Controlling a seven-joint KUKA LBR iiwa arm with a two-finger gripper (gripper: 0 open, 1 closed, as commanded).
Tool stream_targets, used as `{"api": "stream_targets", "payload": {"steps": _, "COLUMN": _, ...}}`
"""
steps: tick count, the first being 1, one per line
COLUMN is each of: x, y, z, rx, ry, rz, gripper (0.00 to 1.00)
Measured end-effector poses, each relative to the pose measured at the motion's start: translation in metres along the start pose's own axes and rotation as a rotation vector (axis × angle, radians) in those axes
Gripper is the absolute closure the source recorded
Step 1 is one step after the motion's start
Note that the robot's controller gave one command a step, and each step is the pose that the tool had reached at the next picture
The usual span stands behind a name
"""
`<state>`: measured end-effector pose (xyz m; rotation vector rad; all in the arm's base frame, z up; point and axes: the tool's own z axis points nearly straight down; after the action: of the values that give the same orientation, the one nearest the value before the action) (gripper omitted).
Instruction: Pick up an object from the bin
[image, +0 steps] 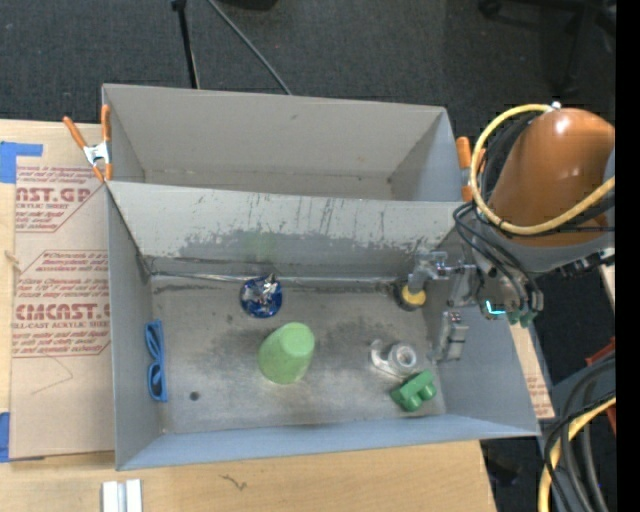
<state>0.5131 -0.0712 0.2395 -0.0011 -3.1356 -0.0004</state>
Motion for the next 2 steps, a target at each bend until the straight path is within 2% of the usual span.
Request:
{"api": "stream_targets", "payload": {"steps": 1, "x": 0.019, "y": -0.045, "z": 0.144, "rx": -0.002, "ry": 0.0, "rz": -0.205, "gripper": 0.0}}
{"api": "stream_targets", "payload": {"steps": 2, "x": 0.025, "y": -0.032, "z": 0.169, "rx": 0.001, "ry": -0.015, "rz": -0.059, "gripper": 0.0}}
